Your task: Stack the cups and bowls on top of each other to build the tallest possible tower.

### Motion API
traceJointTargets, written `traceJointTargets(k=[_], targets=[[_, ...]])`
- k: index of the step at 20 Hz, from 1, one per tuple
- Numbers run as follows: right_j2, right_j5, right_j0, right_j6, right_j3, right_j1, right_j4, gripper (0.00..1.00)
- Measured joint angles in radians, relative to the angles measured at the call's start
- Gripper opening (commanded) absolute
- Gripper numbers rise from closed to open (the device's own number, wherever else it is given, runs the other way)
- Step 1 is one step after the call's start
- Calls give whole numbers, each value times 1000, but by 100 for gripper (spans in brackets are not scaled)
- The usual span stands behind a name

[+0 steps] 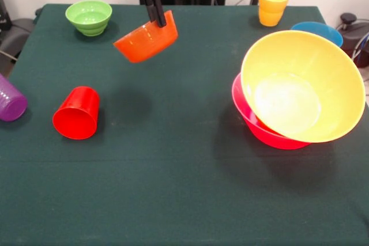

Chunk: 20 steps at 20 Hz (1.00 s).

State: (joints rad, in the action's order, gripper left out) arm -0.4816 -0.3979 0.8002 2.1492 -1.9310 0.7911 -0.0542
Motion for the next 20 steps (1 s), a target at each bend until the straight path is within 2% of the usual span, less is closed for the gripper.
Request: traceJointTargets(k=[7, 8, 12, 14, 16, 18, 20], targets=[[76, -70, -96, 0, 56, 14, -88, 0], [93, -102, -135, 0, 79, 17, -98, 0], [115, -140, -204, 0, 120, 19, -101, 0], [128, -160, -266, 0, 153, 19, -98, 0], [131, -162, -283, 0, 163, 19, -95, 0], [144, -165, -348, 1, 196, 19, -77, 0], [150, -165, -373, 1, 209, 19, -61, 0]])
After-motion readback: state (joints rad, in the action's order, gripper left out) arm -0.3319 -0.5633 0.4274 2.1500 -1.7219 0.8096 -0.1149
